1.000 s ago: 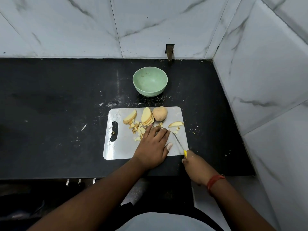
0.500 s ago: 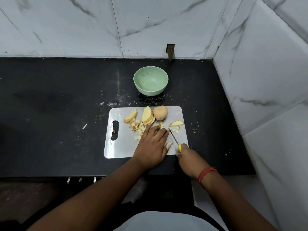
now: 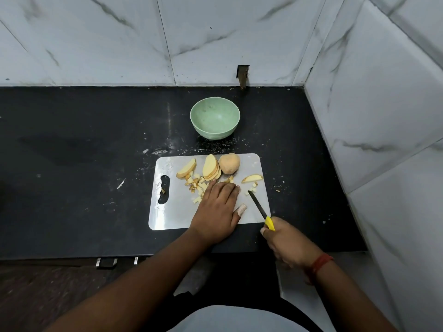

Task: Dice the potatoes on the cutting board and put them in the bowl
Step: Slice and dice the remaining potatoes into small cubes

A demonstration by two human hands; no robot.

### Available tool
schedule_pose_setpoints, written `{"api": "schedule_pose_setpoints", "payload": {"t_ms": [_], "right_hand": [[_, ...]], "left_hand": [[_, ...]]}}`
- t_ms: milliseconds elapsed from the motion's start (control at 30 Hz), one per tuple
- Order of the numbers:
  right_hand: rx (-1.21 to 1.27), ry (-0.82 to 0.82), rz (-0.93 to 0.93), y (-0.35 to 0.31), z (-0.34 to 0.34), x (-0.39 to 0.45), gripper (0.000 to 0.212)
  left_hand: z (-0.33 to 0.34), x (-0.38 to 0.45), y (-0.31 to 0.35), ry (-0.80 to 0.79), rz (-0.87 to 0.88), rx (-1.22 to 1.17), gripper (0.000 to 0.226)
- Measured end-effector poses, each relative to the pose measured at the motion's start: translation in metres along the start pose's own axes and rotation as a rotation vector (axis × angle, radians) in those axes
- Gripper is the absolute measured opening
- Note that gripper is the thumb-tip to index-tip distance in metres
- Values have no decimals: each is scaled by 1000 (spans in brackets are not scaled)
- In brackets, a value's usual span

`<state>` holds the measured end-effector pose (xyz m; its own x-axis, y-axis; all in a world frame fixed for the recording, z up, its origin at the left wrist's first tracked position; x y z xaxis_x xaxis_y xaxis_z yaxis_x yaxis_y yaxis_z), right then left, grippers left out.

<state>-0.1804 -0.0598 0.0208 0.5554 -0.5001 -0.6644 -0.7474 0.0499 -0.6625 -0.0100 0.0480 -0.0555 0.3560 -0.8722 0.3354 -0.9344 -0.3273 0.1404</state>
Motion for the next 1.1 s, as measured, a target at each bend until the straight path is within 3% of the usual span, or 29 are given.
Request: {"api": "schedule_pose_setpoints", "payload": {"t_ms": [167, 300, 400, 500, 700, 1100], "right_hand": [[321, 42, 24, -6, -8, -5, 21], [384, 89, 16, -8, -13, -2, 26], [376, 84, 3, -10, -14, -2, 26], [351, 80, -8, -10, -16, -3, 25], [265, 89, -11, -1, -14, 3, 19], [-245, 195, -30, -12, -16, 46, 14]], "left_hand": [[-1, 5, 4, 26, 154, -29, 57], [-1, 27, 18, -80, 363, -22, 66], [5, 40, 16, -183, 375, 63, 76], [1, 37, 4, -175, 325, 48, 91], [-4, 24, -12, -74, 307, 33, 63], [7, 48, 8, -149, 274, 73, 65]]}}
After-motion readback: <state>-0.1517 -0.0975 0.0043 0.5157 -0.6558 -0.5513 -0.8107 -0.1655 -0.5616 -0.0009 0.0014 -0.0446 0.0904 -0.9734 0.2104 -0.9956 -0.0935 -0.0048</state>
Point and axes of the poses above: each hand's wrist, its own x-axis towards the middle knuckle, its own z-axis out of the palm, y = z × x, the point moved 1 cm from there along x, towards the middle knuckle, and after that the axes turned 5 degrees about y, right-handed, at the moved point
